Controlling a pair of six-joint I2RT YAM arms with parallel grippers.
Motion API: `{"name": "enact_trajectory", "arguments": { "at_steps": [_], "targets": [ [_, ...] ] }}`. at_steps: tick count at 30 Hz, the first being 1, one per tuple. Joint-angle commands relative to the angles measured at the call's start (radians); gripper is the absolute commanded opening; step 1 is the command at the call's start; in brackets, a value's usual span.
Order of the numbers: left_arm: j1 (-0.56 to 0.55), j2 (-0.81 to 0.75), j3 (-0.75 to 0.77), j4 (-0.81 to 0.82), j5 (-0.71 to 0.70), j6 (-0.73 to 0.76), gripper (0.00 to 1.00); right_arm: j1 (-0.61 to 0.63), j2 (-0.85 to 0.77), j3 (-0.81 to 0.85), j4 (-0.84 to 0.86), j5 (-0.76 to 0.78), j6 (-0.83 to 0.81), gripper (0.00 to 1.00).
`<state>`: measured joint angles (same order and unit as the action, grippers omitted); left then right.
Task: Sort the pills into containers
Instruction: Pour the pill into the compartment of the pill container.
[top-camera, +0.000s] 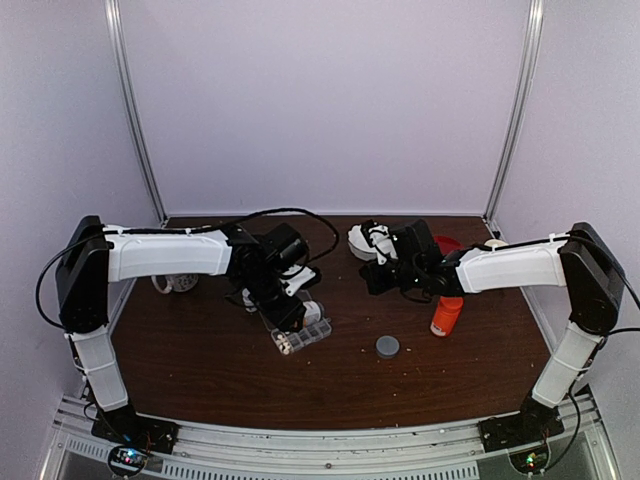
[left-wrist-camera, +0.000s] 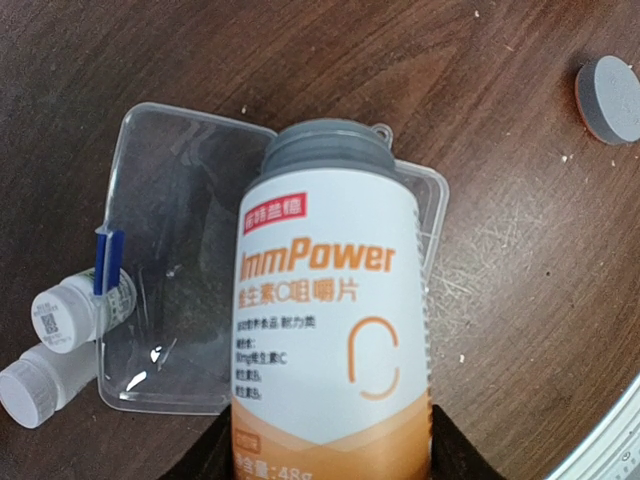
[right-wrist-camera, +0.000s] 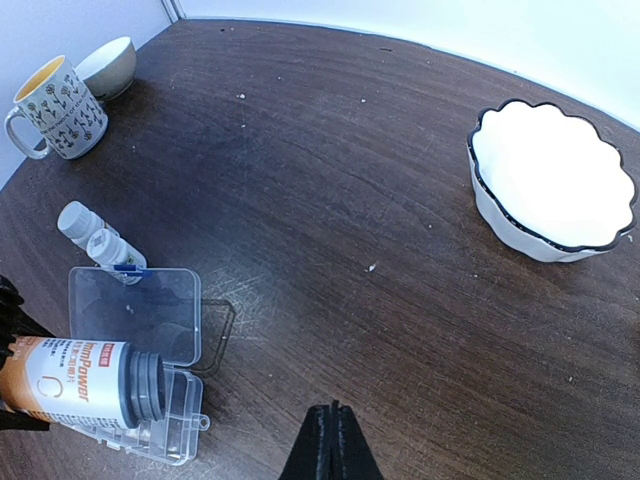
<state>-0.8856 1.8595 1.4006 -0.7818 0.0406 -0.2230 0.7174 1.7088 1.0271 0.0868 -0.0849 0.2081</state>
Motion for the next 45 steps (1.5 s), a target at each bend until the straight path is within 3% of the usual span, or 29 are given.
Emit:
{"name": "enact_trajectory", "arguments": {
  "at_steps": [1,20,31,45],
  "targets": [
    [-0.006,-0.028,0.003,0.011,-0.015,0.01,0.0,-0.003,0.001,0.013,0.005,0.006,-0.009,0.0],
    [-0.003,-0.016,0.002,0.009,0.017,0.003,0.0,-0.003,-0.002,0.013,0.002,0.01,-0.013,0.0],
    [-0.004,-0.086,-0.029,0.034,-0.008,-0.003,0.0,-0.003,-0.002,0.014,0.0,0.007,-0.013,0.0],
    [-0.004,-0.016,-0.012,-0.004,0.0,0.009,0.0,-0.003,0.001,0.016,0.001,0.002,-0.012,0.0]
  ]
}}
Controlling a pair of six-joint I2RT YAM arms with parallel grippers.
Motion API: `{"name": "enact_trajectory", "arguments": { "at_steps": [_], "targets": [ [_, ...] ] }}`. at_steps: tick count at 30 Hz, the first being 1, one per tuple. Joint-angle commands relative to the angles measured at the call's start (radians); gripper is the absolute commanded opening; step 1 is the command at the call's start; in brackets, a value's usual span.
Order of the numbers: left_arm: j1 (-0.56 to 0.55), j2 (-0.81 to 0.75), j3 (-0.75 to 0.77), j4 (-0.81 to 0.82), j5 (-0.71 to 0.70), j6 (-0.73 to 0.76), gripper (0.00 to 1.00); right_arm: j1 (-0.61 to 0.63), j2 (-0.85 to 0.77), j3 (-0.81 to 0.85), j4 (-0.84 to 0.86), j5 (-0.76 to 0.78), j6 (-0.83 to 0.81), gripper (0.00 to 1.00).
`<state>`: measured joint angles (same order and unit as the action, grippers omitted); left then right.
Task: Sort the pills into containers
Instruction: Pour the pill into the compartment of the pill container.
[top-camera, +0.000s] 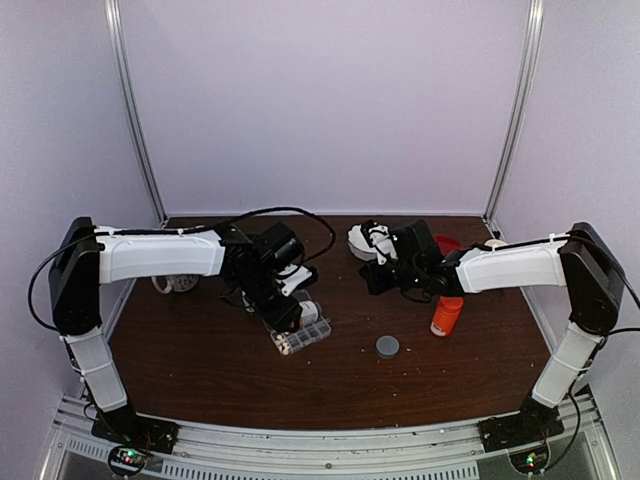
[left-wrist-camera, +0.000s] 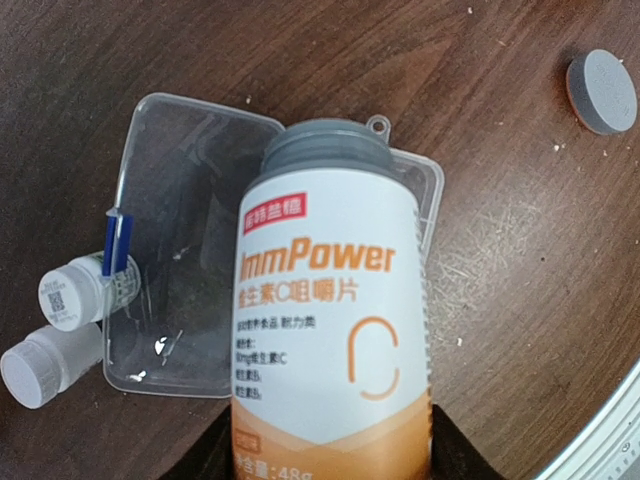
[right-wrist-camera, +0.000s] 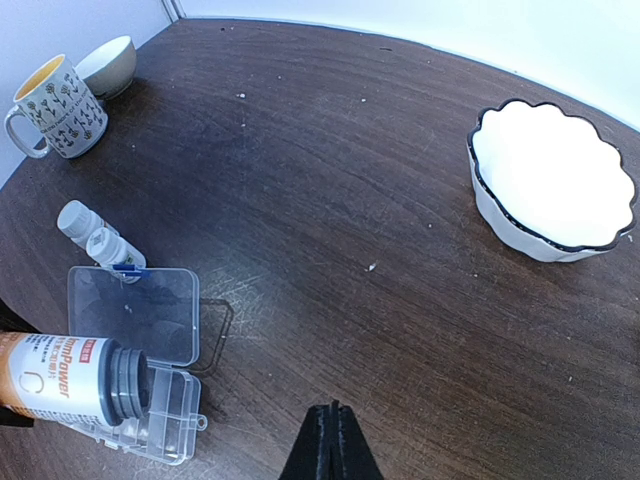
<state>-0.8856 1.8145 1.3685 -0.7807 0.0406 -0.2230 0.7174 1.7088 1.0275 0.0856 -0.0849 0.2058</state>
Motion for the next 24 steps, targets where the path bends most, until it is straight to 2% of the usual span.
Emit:
{"name": "enact_trajectory", "arguments": {
  "at_steps": [1,5,9,13,16,20,24],
  "targets": [
    [-0.004,0.026,0.032,-0.012,0.003,0.008,0.0,-0.003,0.002,0.016,0.003,0.002,-0.009,0.0],
    [-0.004,-0.015,0.008,0.024,-0.003,0.009,0.0,-0.003,0.002,0.016,0.002,0.003,-0.009,0.0],
    [-0.006,-0.008,0.051,-0.024,0.016,0.007,0.0,-0.002,0.003,0.016,0.003,0.003,-0.009,0.0],
    [-0.003,-0.016,0.013,0.023,-0.01,0.016,0.0,-0.002,0.006,0.019,0.002,-0.001,-0.008,0.0],
    [-0.005,0.031,0.067,-0.053,0.001,0.012,0.0,-0.003,0.006,0.019,0.002,0.0,-0.009,0.0],
    [-0.009,-0.002,0.04,-0.001,-0.007,0.012,0.0,-0.003,0.008,0.02,0.002,-0.003,-0.008,0.0],
    [-0.009,0.011,0.086,-0.056,-0.002,0.009,0.0,-0.003,0.007,0.019,0.0,0.001,-0.008,0.0]
  ]
}}
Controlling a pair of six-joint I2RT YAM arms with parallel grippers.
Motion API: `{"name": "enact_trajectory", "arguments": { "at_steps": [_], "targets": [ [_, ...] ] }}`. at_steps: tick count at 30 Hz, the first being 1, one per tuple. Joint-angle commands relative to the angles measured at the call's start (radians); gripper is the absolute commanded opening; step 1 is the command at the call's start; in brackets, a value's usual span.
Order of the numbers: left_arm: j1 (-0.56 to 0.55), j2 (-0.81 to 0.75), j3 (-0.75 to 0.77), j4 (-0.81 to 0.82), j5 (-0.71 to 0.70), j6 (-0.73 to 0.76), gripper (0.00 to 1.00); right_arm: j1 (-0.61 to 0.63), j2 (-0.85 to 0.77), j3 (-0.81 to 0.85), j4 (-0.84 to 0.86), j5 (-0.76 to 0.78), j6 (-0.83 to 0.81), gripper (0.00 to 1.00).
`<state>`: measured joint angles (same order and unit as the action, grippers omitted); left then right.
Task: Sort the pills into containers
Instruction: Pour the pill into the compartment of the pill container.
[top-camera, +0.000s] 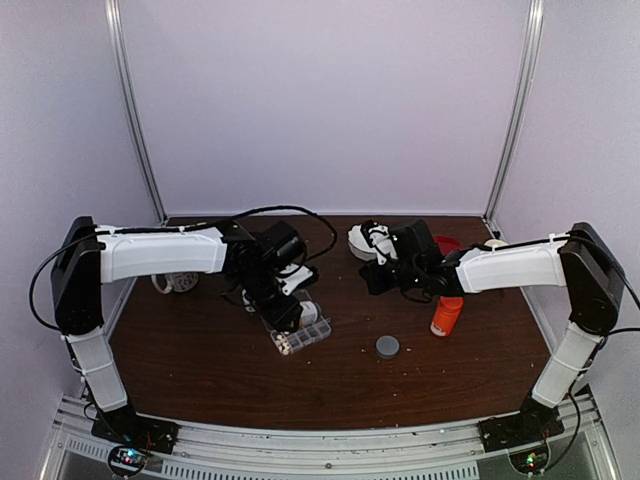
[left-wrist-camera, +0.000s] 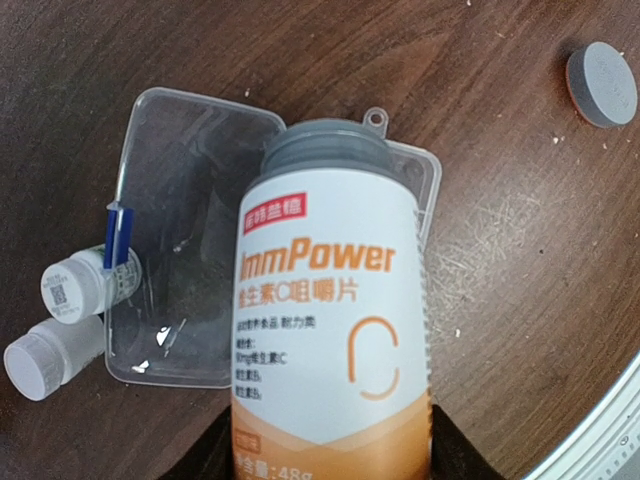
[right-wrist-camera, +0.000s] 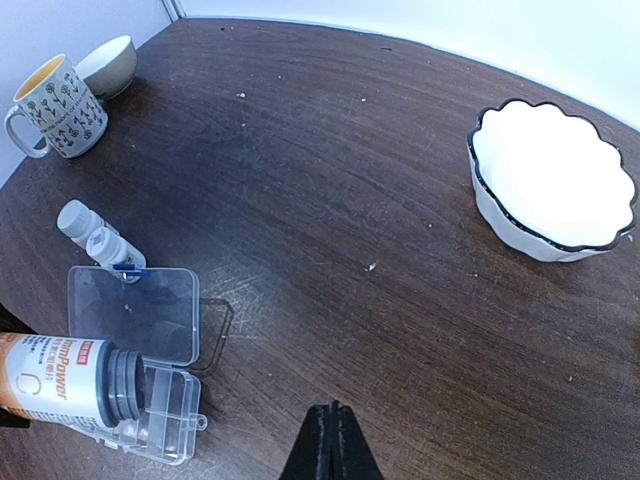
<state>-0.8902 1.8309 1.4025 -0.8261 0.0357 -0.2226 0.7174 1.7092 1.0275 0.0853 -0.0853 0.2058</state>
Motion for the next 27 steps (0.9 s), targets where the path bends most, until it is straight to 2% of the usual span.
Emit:
{"name": "enact_trajectory", "arguments": {
  "at_steps": [1,4,6,10,13,17,19,21,23,25,27],
  "targets": [
    [-0.003,-0.014,0.04,0.009,0.014,0.009,0.0,-0.003,0.006,0.02,0.0,0.001,-0.009,0.0],
    [-0.004,0.002,0.034,0.016,-0.017,0.012,0.0,-0.003,0.007,0.02,0.0,-0.002,-0.009,0.0],
    [-0.004,0.01,0.049,-0.004,0.012,0.008,0.0,-0.003,0.005,0.019,-0.001,0.003,-0.011,0.0],
    [-0.004,-0.001,0.012,0.053,-0.002,0.009,0.0,-0.003,0.004,0.019,-0.001,0.003,-0.01,0.0],
    [-0.005,0.023,0.06,-0.016,0.005,0.005,0.0,-0.003,0.002,0.018,-0.003,0.004,-0.011,0.0],
    [-0.007,-0.007,0.02,0.038,-0.017,0.012,0.0,-0.003,0.0,0.018,-0.003,0.004,-0.011,0.0],
    [-0.004,0.03,0.051,-0.015,-0.054,0.011,0.0,-0.003,0.0,0.017,-0.003,0.006,-0.012,0.0],
    [-0.009,0.032,0.072,-0.035,-0.018,0.004,0.0,-0.003,-0.002,0.016,-0.003,0.009,-0.012,0.0],
    [-0.011,0.008,0.048,0.013,0.015,0.004,0.0,-0.003,0.0,0.018,-0.002,0.008,-0.012,0.0],
    [-0.011,0.009,0.03,0.031,-0.018,0.006,0.0,-0.003,-0.001,0.018,-0.002,0.006,-0.012,0.0],
    [-0.01,0.033,0.07,-0.029,-0.02,0.003,0.0,-0.002,0.0,0.017,-0.004,0.007,-0.013,0.0]
  ]
}}
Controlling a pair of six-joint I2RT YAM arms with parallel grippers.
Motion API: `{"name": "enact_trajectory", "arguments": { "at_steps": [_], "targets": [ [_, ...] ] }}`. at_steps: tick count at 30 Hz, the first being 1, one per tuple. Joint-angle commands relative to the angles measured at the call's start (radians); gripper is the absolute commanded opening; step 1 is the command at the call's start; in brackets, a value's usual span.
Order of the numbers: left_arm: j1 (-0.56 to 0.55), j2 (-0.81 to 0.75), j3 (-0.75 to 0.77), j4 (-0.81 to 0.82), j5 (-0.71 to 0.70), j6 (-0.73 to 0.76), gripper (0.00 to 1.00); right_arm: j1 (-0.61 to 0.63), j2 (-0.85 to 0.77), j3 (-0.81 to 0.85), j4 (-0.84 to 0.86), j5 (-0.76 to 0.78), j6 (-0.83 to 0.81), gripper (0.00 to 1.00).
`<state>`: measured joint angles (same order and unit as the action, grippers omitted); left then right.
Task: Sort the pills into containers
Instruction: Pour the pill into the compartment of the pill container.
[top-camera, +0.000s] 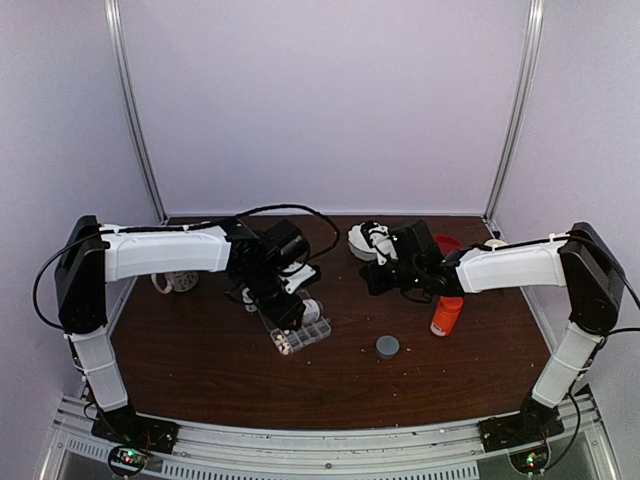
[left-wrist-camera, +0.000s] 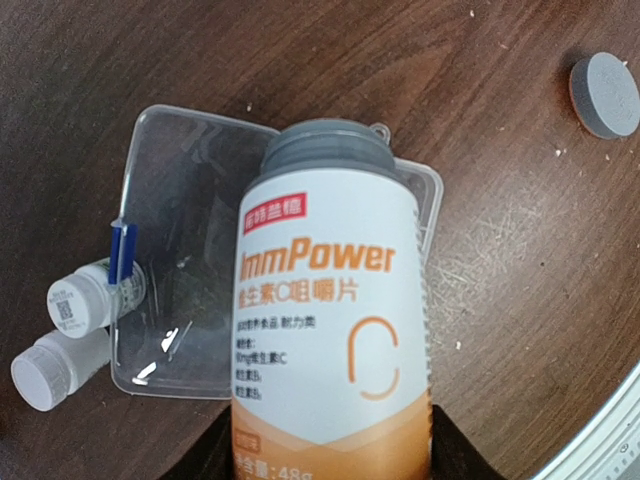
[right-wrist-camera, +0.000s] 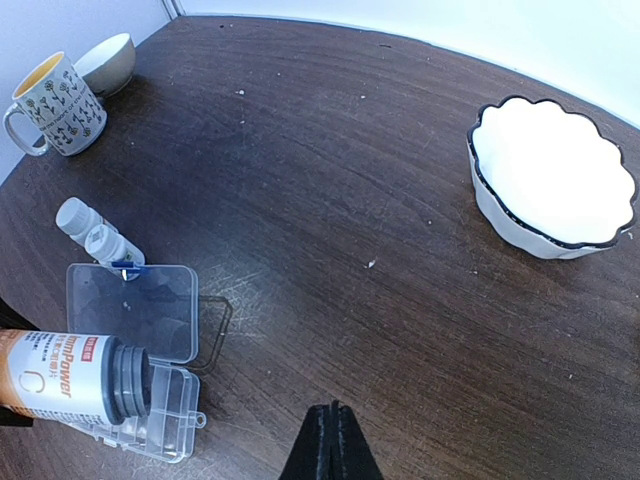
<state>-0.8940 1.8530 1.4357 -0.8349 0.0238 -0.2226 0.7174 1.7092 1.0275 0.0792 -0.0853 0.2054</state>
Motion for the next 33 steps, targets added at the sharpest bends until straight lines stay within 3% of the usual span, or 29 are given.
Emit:
{"name": "enact_trajectory", "arguments": {
  "at_steps": [1,5,8,11,14,33],
  "targets": [
    [-0.007,0.008,0.044,-0.023,0.008,0.002,0.0,-0.003,-0.001,0.016,0.003,0.01,-0.012,0.0],
    [-0.008,-0.01,-0.005,0.04,-0.005,0.011,0.0,-0.003,0.001,0.019,0.002,0.004,-0.012,0.0],
    [-0.003,0.036,0.041,-0.029,-0.03,0.003,0.0,-0.003,-0.001,0.016,0.002,0.007,-0.012,0.0],
    [-0.011,0.007,0.021,0.021,0.027,0.0,0.0,-0.003,-0.003,0.016,0.002,0.009,-0.012,0.0],
    [-0.006,0.013,0.015,0.001,-0.031,0.001,0.0,-0.003,-0.002,0.017,0.002,0.007,-0.011,0.0],
    [-0.008,0.005,0.017,0.0,-0.039,0.0,0.0,-0.003,0.001,0.019,0.004,0.003,-0.011,0.0]
  ]
}}
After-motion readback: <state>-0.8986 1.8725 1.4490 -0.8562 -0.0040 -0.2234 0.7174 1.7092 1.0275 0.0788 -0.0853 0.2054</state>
